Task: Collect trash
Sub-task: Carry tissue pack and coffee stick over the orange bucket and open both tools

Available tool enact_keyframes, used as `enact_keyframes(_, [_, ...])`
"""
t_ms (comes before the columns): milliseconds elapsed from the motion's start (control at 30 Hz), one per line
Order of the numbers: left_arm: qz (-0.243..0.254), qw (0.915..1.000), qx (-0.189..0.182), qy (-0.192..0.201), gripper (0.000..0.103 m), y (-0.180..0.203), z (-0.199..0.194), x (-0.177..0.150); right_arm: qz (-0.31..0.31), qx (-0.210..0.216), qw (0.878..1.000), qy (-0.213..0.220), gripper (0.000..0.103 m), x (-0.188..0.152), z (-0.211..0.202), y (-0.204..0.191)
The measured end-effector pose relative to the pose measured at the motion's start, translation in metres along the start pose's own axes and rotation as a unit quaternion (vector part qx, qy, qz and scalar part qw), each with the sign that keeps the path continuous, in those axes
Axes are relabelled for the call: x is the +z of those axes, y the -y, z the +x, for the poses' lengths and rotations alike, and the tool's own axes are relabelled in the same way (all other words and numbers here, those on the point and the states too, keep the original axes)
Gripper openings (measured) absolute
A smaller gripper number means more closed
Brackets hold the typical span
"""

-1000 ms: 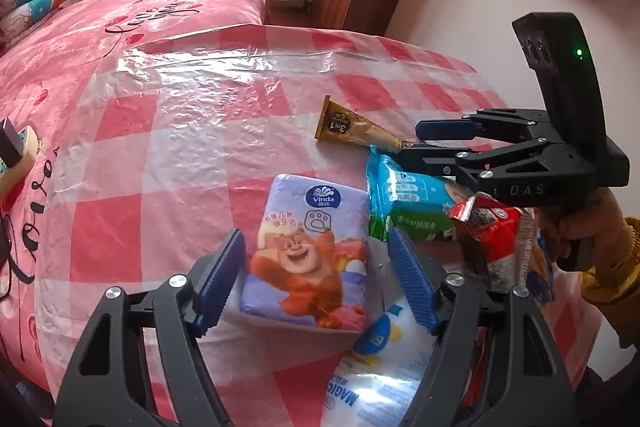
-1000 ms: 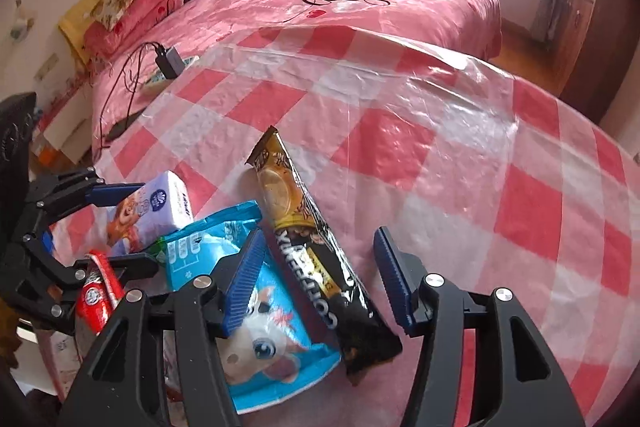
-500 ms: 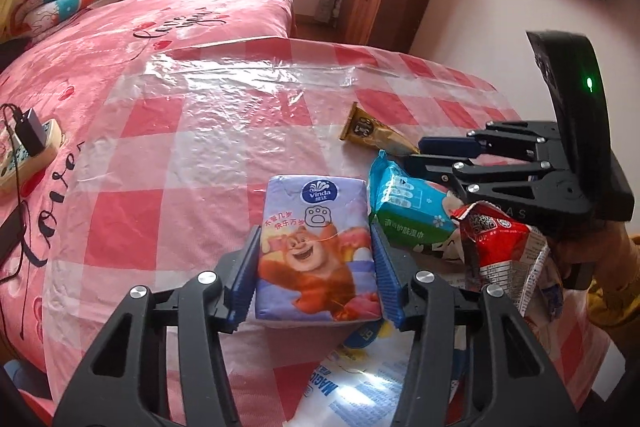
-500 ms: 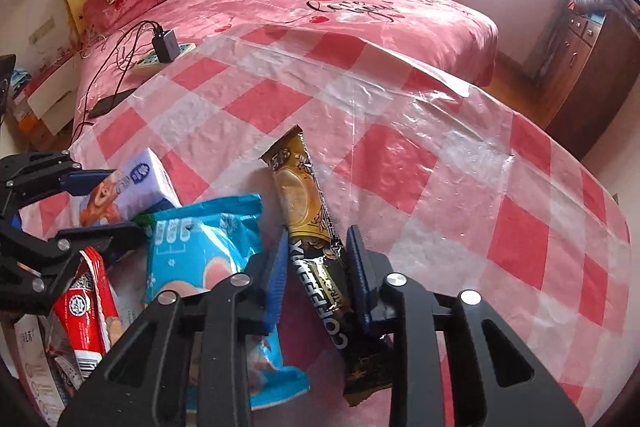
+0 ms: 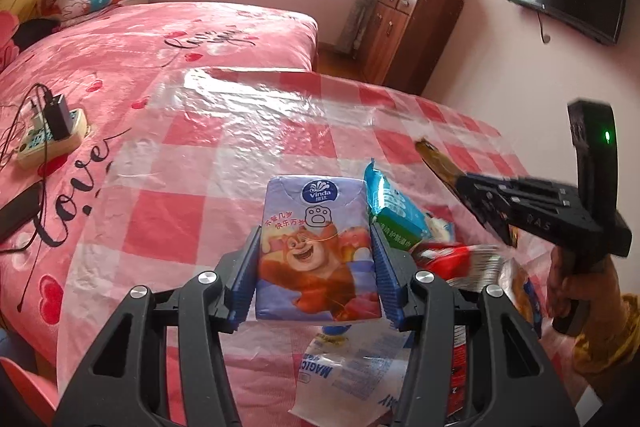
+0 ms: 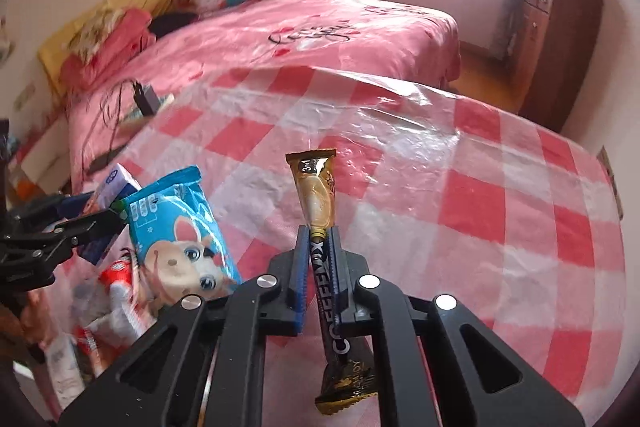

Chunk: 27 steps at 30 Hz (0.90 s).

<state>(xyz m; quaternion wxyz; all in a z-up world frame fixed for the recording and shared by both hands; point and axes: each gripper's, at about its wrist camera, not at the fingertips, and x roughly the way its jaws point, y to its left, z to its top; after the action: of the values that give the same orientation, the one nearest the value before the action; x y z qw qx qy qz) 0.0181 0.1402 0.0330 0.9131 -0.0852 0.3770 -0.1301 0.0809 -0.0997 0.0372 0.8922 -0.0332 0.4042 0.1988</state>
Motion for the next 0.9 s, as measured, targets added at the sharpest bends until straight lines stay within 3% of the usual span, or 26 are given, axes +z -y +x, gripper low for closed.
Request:
enact_keyframes(200, [-0.014,0.9998,-0.002,0.016,0.053,-0.003,-0.019,-0.002,0.060,0.030,0.997,0.027,0.009,-0.010,-0.028,0.007])
enact_keyframes(467, [-0.040,0.9987,-0.024,0.021,0.053,-0.009,-0.045,-0.011,0.157,0.115,0.980,0.051,0.009,-0.035,-0.066,0.007])
enact_keyframes(900, [-0.076,0.9968,-0.021,0.014,0.053,-0.025,-0.074,-0.052,0.188,0.179,0.965,0.045,0.009,-0.072,-0.095,-0.029])
